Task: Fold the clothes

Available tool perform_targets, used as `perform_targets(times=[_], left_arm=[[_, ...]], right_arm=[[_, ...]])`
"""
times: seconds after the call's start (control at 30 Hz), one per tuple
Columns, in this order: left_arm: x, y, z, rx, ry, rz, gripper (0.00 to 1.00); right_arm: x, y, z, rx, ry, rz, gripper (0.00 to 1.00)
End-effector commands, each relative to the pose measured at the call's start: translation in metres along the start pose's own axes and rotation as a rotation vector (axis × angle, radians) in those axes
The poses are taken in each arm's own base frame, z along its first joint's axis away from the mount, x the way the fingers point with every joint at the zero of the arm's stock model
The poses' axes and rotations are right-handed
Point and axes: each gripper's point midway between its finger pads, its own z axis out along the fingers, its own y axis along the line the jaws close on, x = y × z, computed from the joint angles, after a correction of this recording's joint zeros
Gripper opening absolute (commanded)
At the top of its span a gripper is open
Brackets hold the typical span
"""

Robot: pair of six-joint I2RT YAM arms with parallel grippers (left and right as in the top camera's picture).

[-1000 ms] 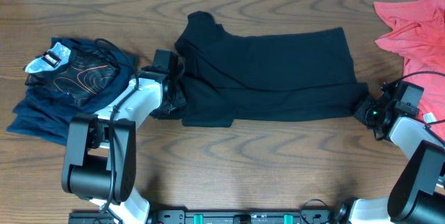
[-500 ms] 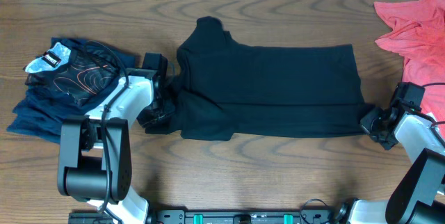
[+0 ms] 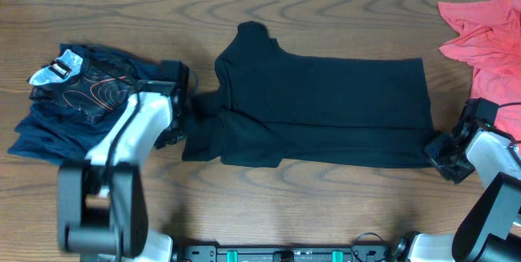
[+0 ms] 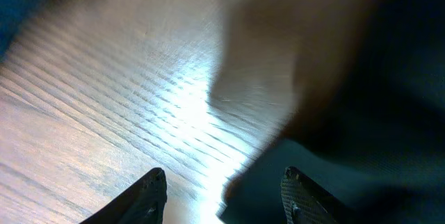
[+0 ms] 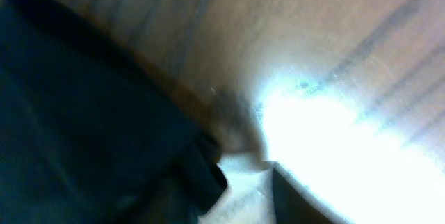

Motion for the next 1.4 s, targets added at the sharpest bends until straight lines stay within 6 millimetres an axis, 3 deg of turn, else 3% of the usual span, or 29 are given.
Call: perform_targets(times=[0.0,0.13,0.23,0.53,0.77,1.03,1.17,1.37], left_arm=[[-0.004,-0.033,-0.044,0.168,-0.084,0.1,0.61],[0.016,-0.063,-0.06,0.21,-0.119,0.28,0.63],[0.039,-0.087,-0.059,0.222,-0.112,0.423,0.63],[0.107,-0.142,-0.036,0.218,-0.05,0.697,0.64],[0.148,-0.165,-0.015,0.195,-0.013,0.873,0.64],[0.154,-0.175,-0.02,0.203,-0.057,0.953,0.66],[0.151,-0.191,-0.02,0.247,-0.101,0.948,0.68],[0.155,-0.194,-0.015,0.242,-0.095,0.96,0.68]], right_arm=[[-0.023,0.006,-0.024,-0.036,-0.071,0.02,0.7],[-0.028,0.01,-0.036,-0.061,-0.089,0.007,0.71],[-0.027,0.009,-0.037,-0.061,-0.088,0.006,0.72],[-0.024,0.008,-0.036,-0.054,-0.076,-0.007,0.72],[-0.022,0.007,-0.036,-0.05,-0.069,-0.008,0.72],[-0.021,0.007,-0.036,-0.049,-0.067,-0.015,0.73],[-0.021,0.006,-0.036,-0.049,-0.066,-0.015,0.73],[-0.02,0.006,-0.036,-0.045,-0.061,-0.016,0.73]])
